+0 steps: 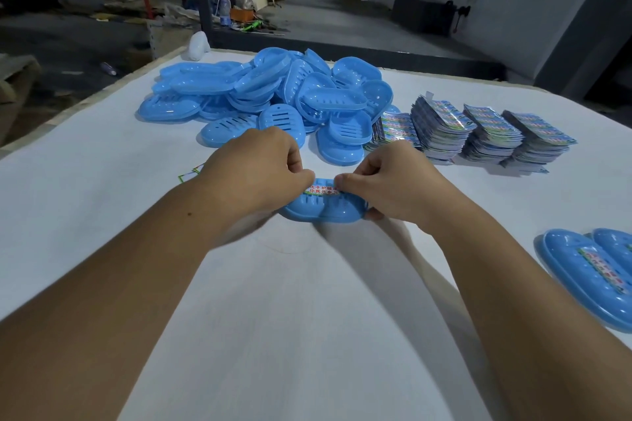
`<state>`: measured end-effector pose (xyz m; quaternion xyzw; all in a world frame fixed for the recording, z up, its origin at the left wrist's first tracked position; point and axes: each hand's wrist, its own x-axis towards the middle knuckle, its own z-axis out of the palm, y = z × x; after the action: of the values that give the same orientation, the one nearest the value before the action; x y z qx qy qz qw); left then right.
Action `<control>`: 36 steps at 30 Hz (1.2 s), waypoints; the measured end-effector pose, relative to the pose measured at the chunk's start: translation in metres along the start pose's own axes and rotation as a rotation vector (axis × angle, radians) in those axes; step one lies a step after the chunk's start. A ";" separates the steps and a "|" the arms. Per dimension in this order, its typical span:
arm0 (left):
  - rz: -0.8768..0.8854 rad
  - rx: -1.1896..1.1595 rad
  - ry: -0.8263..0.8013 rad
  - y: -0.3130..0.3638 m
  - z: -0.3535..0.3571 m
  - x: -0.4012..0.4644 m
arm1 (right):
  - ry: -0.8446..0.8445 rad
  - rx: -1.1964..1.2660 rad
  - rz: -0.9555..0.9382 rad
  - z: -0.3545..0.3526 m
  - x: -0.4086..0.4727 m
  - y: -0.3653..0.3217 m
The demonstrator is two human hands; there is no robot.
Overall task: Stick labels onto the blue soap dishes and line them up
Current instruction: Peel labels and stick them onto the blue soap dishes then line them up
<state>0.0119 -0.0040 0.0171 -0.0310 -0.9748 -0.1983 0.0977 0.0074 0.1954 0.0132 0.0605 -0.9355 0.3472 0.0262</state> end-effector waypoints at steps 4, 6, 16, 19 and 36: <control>-0.038 0.000 0.064 -0.005 -0.001 0.004 | 0.056 0.041 0.016 -0.006 0.007 0.008; -0.052 0.003 0.081 -0.007 -0.003 0.005 | 0.086 0.057 -0.001 -0.009 0.009 0.011; -0.045 0.002 0.057 -0.006 0.000 0.005 | 0.021 0.088 -0.069 0.001 0.010 0.012; -0.039 -0.011 0.064 -0.006 0.000 0.005 | 0.035 0.084 -0.078 0.001 0.009 0.012; -0.010 -0.084 0.130 -0.003 0.002 0.004 | 0.132 -0.343 -0.106 -0.016 -0.069 0.021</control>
<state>0.0071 -0.0053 0.0147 -0.0174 -0.9573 -0.2412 0.1584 0.0733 0.2287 0.0054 0.0814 -0.9727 0.1841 0.1158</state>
